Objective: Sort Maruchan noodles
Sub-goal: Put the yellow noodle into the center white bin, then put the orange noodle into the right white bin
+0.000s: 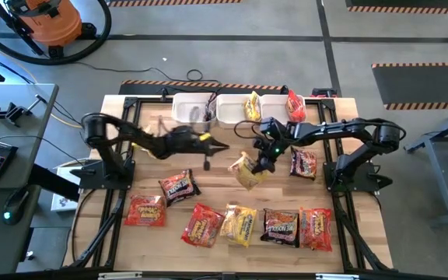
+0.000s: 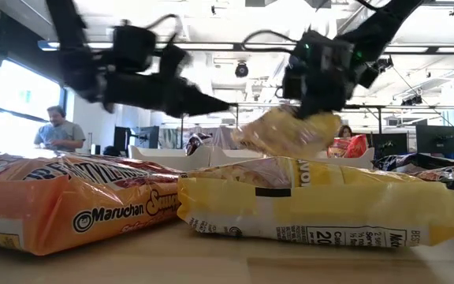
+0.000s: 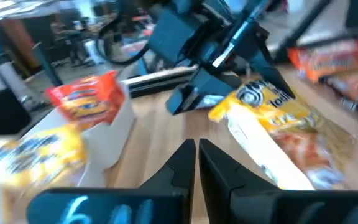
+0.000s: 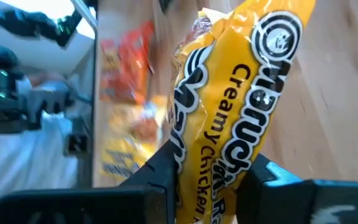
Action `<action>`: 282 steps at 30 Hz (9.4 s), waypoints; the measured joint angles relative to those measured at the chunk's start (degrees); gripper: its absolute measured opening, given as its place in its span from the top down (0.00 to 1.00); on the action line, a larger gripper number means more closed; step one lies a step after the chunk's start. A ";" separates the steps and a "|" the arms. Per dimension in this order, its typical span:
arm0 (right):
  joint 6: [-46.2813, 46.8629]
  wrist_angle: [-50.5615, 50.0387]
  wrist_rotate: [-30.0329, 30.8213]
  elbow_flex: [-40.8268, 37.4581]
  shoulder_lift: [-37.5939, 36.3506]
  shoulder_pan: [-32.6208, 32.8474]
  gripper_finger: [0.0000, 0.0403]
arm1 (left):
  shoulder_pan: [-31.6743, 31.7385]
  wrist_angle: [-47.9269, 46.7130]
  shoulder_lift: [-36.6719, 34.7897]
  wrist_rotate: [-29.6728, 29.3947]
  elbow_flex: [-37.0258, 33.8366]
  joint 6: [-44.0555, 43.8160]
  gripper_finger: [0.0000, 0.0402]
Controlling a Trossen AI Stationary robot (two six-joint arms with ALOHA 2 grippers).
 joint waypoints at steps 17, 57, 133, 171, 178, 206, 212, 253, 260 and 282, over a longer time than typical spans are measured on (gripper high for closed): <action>10.96 -48.17 30.43 53.10 13.24 -10.98 0.81 | -0.33 25.72 -8.76 -17.95 -20.28 -12.34 0.96; 19.93 -69.40 43.44 84.48 46.44 -17.90 0.80 | -0.48 25.85 -8.71 -17.88 -19.66 -15.23 0.96; 108.59 -35.86 35.34 3.39 -11.02 57.07 1.00 | -0.53 19.66 -8.69 -14.74 -21.71 -18.27 0.96; 82.05 -63.39 30.08 10.07 -1.55 43.23 1.00 | -0.53 19.71 -8.69 -14.71 -21.68 -18.75 0.96; 83.62 -50.79 27.76 3.74 -1.58 44.07 1.00 | -0.53 19.64 -8.69 -14.71 -21.64 -18.75 0.96; 64.05 -42.29 47.35 6.57 -0.23 32.43 1.00 | -0.51 15.90 -8.70 -9.10 -20.07 -19.19 0.96; 52.42 -20.84 51.35 5.01 2.71 29.32 1.00 | -0.73 6.10 -8.71 -6.01 -15.58 -20.23 0.94; 62.32 22.48 59.03 -18.18 -3.41 24.07 0.38 | -8.11 3.60 19.88 0.65 4.52 -17.76 1.00; 62.60 25.55 59.10 -18.18 -3.41 23.70 0.38 | -8.13 4.38 23.73 0.82 7.14 -19.14 1.00; 58.46 49.39 55.25 -18.20 9.64 20.44 0.30 | -8.13 2.64 24.12 0.81 7.45 -19.18 1.00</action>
